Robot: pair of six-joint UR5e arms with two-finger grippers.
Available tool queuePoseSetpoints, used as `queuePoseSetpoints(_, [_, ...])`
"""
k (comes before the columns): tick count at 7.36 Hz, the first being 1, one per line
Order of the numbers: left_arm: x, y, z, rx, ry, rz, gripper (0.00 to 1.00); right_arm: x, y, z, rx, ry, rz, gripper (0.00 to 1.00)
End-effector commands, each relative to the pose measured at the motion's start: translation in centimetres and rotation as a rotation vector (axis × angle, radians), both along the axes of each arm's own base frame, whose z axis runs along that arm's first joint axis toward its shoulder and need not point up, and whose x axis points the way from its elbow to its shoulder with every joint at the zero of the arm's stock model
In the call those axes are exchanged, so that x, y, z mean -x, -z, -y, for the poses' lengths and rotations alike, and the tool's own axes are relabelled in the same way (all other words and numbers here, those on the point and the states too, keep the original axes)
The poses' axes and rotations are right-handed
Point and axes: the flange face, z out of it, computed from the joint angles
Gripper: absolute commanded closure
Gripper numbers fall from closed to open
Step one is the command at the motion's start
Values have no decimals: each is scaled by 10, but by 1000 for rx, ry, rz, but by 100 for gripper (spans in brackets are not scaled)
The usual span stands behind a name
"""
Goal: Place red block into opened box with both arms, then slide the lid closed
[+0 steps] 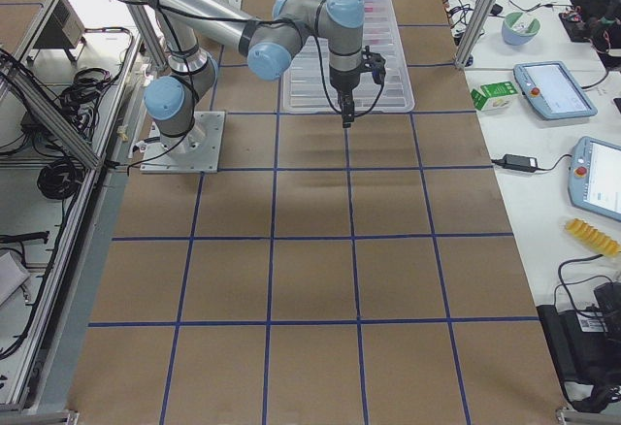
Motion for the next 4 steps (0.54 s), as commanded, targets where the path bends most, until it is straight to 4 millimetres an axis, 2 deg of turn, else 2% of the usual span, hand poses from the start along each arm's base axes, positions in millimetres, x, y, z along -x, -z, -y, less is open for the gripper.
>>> queuePoseSetpoints(1, [0,-2,-2,5,1,-1,0,-1,21,-4,-9,9,3,0])
queuePoseSetpoints(4, [-4,-1,3,-1,-1,34,0,-11,24,-5,-9,98,39,0])
